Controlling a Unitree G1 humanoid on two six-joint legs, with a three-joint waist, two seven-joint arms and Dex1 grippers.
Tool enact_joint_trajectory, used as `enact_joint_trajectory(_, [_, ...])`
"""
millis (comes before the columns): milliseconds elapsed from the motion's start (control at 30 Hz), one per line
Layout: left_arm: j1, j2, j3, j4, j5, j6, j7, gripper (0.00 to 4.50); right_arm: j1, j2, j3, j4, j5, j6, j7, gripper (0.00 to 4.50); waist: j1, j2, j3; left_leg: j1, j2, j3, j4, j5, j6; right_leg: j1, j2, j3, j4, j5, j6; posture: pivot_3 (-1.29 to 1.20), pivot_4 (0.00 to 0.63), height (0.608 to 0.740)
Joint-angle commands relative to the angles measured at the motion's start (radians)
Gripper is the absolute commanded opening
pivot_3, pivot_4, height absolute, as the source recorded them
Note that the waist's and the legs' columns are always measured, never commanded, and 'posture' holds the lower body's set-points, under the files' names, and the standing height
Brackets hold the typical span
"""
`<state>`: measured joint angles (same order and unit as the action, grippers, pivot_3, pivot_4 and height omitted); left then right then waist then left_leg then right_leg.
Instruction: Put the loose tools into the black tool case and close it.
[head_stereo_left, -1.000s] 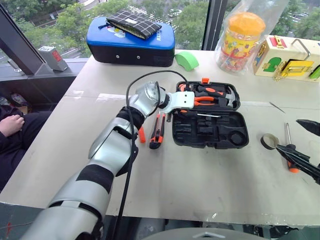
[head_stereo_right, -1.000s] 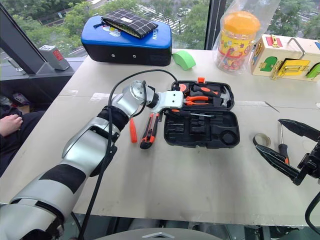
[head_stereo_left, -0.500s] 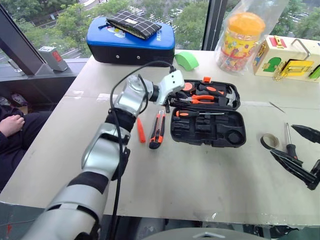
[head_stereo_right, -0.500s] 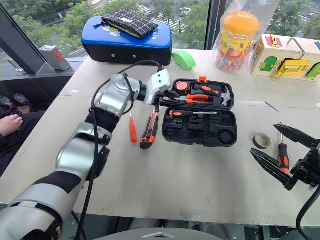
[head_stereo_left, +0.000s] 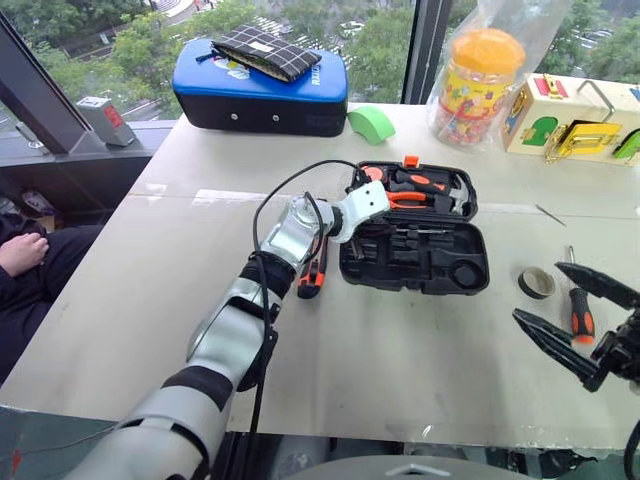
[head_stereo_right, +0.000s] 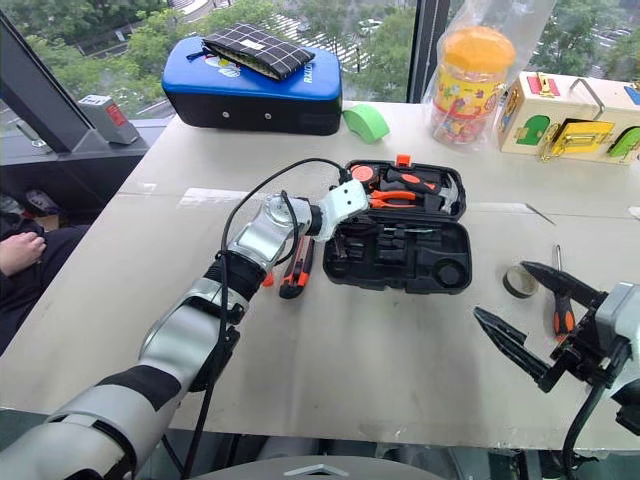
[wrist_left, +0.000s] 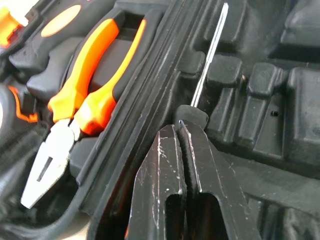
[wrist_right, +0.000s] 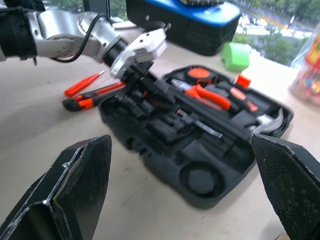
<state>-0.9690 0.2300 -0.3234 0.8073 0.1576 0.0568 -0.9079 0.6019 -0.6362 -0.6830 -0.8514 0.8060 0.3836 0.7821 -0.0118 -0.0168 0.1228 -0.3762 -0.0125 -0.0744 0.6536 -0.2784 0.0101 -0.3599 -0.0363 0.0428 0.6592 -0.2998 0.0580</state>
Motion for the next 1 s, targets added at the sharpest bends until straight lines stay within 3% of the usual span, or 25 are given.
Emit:
enact_joint_trajectory(33, [0.020, 0.005, 0.025, 0.035, -0.009, 0.004, 0.020, 0.05, 0.015, 0.017, -0.015, -0.038, -0.010, 0.007, -0.063, 4.50, -0.001, 0.000, -0.001, 0.000, 0.000, 0.000, 0.000, 0.000, 0.000, 0.000, 0.000, 0.000, 0.001, 0.000, 0.000, 0.00, 0.150, 0.740])
enact_joint_trajectory(133, [0.048, 0.009, 0.128, -0.090, -0.138, 0.007, -0.021, 0.05, 0.019, 0.054, -0.031, -0.059, -0.013, 0.048, -0.194, 4.50, -0.003, 0.000, -0.001, 0.001, 0.000, 0.000, 0.000, 0.000, 0.000, 0.000, 0.000, 0.001, 0.002, 0.000, 0.000, 0.00, 0.150, 0.740])
enact_joint_trajectory(267, [0.153, 0.038, 0.227, -0.464, -0.388, 0.254, -0.161, 0.05, 0.046, 0.093, -0.089, -0.083, -0.021, 0.138, -0.385, 4.50, 0.002, 0.001, 0.001, -0.004, 0.004, -0.001, 0.000, 0.000, 0.000, -0.005, 0.000, -0.001, 0.002, 0.000, 0.000, 0.00, 0.150, 0.740])
enact_joint_trajectory(400, [0.236, 0.091, 0.239, -0.779, -0.559, 0.519, -0.189, 1.24, 0.037, 0.001, -0.128, -0.027, 0.019, 0.381, -0.537, 4.50, 0.006, 0.002, 0.000, -0.005, 0.004, -0.002, 0.000, 0.001, -0.001, -0.004, -0.002, 0.000, 0.000, 0.000, 0.000, 0.00, 0.150, 0.740])
enact_joint_trajectory(467, [0.273, 0.146, 0.225, -0.922, -0.643, 0.633, -0.224, 2.27, -0.026, -0.035, -0.131, 0.053, 0.058, 0.494, -0.608, 4.50, 0.006, 0.002, 0.000, -0.003, 0.003, -0.001, 0.000, 0.001, -0.001, -0.001, -0.003, 0.000, -0.002, 0.000, 0.000, 0.00, 0.150, 0.740])
enact_joint_trajectory(600, [0.308, 0.275, 0.213, -1.076, -0.744, 0.755, -0.295, 4.34, -0.192, -0.118, -0.006, 0.158, 0.040, 0.715, -0.717, 4.50, -0.001, 0.005, 0.002, -0.001, 0.002, 0.000, 0.000, 0.001, -0.002, 0.000, -0.003, 0.000, 0.000, 0.000, -0.001, 0.00, 0.150, 0.740])
enact_joint_trajectory(767, [0.329, 0.315, 0.189, -1.176, -0.792, 0.800, -0.268, 4.44, -0.431, -0.132, 0.109, 0.401, -0.013, 0.842, -0.748, 4.50, 0.000, 0.006, 0.001, -0.001, 0.002, 0.000, 0.000, 0.001, -0.002, 0.000, -0.001, 0.000, -0.001, 0.000, -0.001, 0.00, 0.150, 0.740])
enact_joint_trajectory(967, [0.346, 0.352, 0.187, -1.202, -0.789, 0.765, -0.252, 4.50, -0.502, -0.153, 0.153, 0.475, -0.099, 0.902, -0.743, 1.93, 0.005, 0.007, 0.001, -0.004, 0.002, -0.002, -0.001, 0.001, -0.002, -0.002, 0.001, -0.001, -0.003, 0.000, -0.001, 0.00, 0.150, 0.740])
enact_joint_trajectory(1000, [0.346, 0.353, 0.187, -1.199, -0.789, 0.763, -0.245, 4.50, -0.503, -0.162, 0.155, 0.476, -0.111, 0.905, -0.737, 1.71, 0.006, 0.007, 0.001, -0.004, 0.002, -0.002, -0.001, 0.001, -0.002, -0.001, 0.001, 0.000, -0.003, 0.000, -0.001, 0.00, 0.150, 0.740])
